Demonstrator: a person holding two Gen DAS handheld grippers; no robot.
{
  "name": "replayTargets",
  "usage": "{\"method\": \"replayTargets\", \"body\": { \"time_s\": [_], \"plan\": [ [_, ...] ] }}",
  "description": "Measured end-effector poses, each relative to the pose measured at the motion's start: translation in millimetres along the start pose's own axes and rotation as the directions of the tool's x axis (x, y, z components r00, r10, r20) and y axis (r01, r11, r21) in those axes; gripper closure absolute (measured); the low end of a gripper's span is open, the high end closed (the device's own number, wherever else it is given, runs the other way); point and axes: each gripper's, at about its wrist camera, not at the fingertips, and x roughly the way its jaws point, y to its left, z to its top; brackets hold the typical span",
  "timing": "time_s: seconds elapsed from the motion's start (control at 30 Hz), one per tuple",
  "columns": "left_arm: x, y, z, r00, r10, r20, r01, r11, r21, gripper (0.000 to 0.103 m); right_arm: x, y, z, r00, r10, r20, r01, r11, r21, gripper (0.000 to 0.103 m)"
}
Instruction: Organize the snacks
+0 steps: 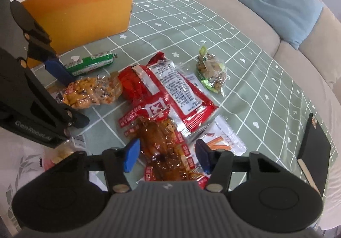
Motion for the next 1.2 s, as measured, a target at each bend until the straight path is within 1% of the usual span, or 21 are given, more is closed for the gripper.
{"method": "replayTargets", "body": {
  "time_s": [0.07,0.1,0.13,0.27,0.3,0.33,0.37,0.43,0.5,0.53,0.57,0.63,0.67,0.7,0.77,0.8,0.87,0.93,1.07,1.13,1.2],
  "plan": [
    [-1,0,-1,1.0,0.002,0.005,-0.002,1.0,-0.003,0.037,-2,4,1,1.0,-0.009,0.004,0.009,1.0,-0.024,0.052],
    [-2,0,-2,1.0,0.003,0.007,-0.003,1.0,-0.005,0.037,-3,5,1,1.0,-0.007,0.005,0.007,1.0,-0.028,0.08],
    [-3,0,-3,1.0,0.001,0.009,-0.001,1.0,-0.009,0.038,-5,5,2,1.0,0.005,0.006,-0.005,1.0,-0.016,0.081],
    [-8,2,-6,1.0,-0.005,0.023,0.005,1.0,-0.028,0.038,-6,1,4,1.0,-0.019,-0.009,0.019,1.0,0.023,0.084],
    [-10,3,-6,1.0,-0.005,0.03,0.006,0.999,-0.034,0.04,-8,-1,4,1.0,-0.017,-0.004,0.017,0.999,0.035,0.092],
    [-13,4,-7,0.999,-0.007,0.039,0.008,0.999,-0.038,0.048,-9,-3,4,1.0,-0.017,0.003,0.017,0.999,0.044,0.103],
    [-16,4,-7,0.999,0.0,0.055,0.002,0.999,-0.036,0.051,-10,-5,5,1.0,-0.021,0.007,0.021,0.998,0.059,0.103],
    [-24,4,-8,0.997,0.009,0.078,-0.007,1.0,-0.029,0.064,-13,-14,4,1.0,0.008,0.006,-0.009,0.993,0.122,0.103],
    [-29,6,-6,0.996,0.007,0.092,-0.004,1.0,-0.031,0.069,-14,-19,1,1.0,0.024,0.008,-0.025,0.987,0.159,0.103],
    [-30,7,-6,0.996,0.004,0.092,-0.001,1.0,-0.031,0.069,-15,-21,0,1.0,0.023,0.015,-0.025,0.986,0.162,0.103],
    [-30,9,-6,0.996,-0.002,0.088,0.005,0.999,-0.034,0.069,-17,-22,0,1.0,0.016,0.022,-0.019,0.987,0.16,0.1],
    [-30,11,-6,0.996,-0.013,0.086,0.017,0.999,-0.041,0.069,-20,-22,-2,0.999,0.011,0.034,-0.016,0.989,0.148,0.073],
    [-30,11,-6,0.996,-0.017,0.084,0.02,0.999,-0.043,0.068,-21,-22,-2,0.999,0.013,0.04,-0.019,0.99,0.141,0.056],
    [-29,12,-6,0.997,-0.019,0.079,0.023,0.999,-0.049,0.065,-22,-22,-3,0.999,0.014,0.045,-0.02,0.991,0.131,0.052],
    [-25,14,-6,0.998,-0.026,0.05,0.029,0.998,-0.059,0.056,-20,-19,-4,0.999,0.016,0.045,-0.021,0.994,0.106,0.05],
    [-22,13,-6,0.999,-0.022,0.037,0.024,0.998,-0.056,0.051,-18,-18,-4,0.999,0.01,0.042,-0.013,0.996,0.09,0.047],
    [-18,11,-6,1.0,-0.019,0.013,0.02,0.998,-0.06,0.049,-14,-13,-5,0.999,-0.015,0.036,0.014,0.999,0.035,0.043],
    [-14,8,-7,1.0,-0.011,-0.004,0.011,0.999,-0.051,0.042,-10,-7,-7,1.0,-0.017,0.019,0.017,1.0,-0.011,0.033],
    [-3,1,-6,0.999,0.025,-0.041,-0.026,0.999,-0.026,0.034,-2,-1,-10,1.0,-0.026,-0.011,0.026,0.997,-0.067,0.032],
    [0,-2,-5,0.998,0.046,-0.04,-0.047,0.999,-0.015,0.028,3,1,-12,0.999,-0.03,-0.028,0.028,0.997,-0.076,0.032],
    [0,-1,-4,0.998,0.042,-0.04,-0.043,0.999,-0.023,0.025,6,1,-12,0.999,-0.032,-0.031,0.029,0.997,-0.07,0.032]
  ]
}}
